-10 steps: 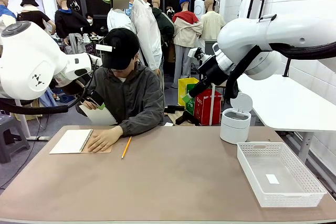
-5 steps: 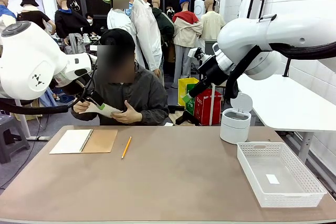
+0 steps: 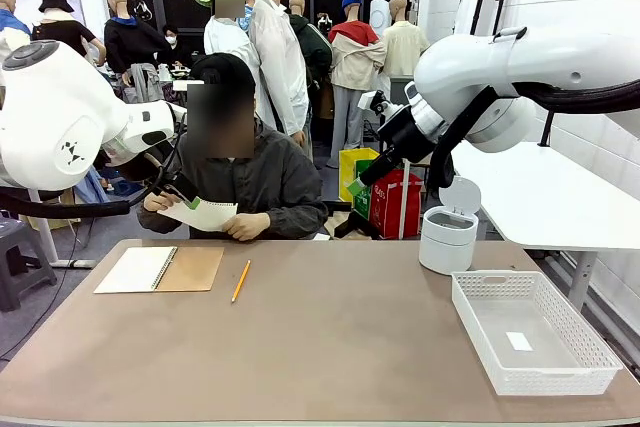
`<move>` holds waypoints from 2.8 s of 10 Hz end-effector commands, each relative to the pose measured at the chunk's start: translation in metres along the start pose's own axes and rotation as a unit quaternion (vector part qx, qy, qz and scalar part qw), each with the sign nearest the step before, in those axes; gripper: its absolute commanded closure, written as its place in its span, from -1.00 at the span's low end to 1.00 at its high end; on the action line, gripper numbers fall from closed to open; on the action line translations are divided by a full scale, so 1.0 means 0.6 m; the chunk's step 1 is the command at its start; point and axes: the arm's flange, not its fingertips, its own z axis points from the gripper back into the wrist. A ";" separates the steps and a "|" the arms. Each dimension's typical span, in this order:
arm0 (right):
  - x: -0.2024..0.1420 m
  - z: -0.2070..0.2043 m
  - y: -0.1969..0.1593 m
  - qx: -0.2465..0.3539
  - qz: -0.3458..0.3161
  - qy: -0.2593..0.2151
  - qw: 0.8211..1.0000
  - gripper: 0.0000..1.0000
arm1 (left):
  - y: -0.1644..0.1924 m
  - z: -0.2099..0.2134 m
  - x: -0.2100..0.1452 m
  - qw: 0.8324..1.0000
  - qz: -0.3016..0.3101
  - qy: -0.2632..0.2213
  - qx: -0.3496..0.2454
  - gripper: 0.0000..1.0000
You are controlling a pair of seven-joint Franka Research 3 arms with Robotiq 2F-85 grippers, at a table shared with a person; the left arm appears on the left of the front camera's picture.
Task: Sort the paper based on its condition.
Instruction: If a person hands you a paper, place it in the Organizing basket , and if it's crumpled, put it in the Trash can.
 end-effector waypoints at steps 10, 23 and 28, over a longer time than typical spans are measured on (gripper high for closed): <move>0.000 0.000 0.000 0.000 0.000 0.000 1.000 -1.00 | 0.002 0.002 0.000 1.000 0.001 0.003 -0.001 -1.00; -0.069 -0.048 -0.075 0.076 -0.332 0.088 0.936 -1.00 | 0.002 0.002 0.000 1.000 0.001 0.003 -0.001 -1.00; -0.067 -0.049 -0.077 0.068 -0.331 0.097 0.936 -1.00 | 0.002 0.002 0.000 1.000 0.001 0.003 -0.001 -1.00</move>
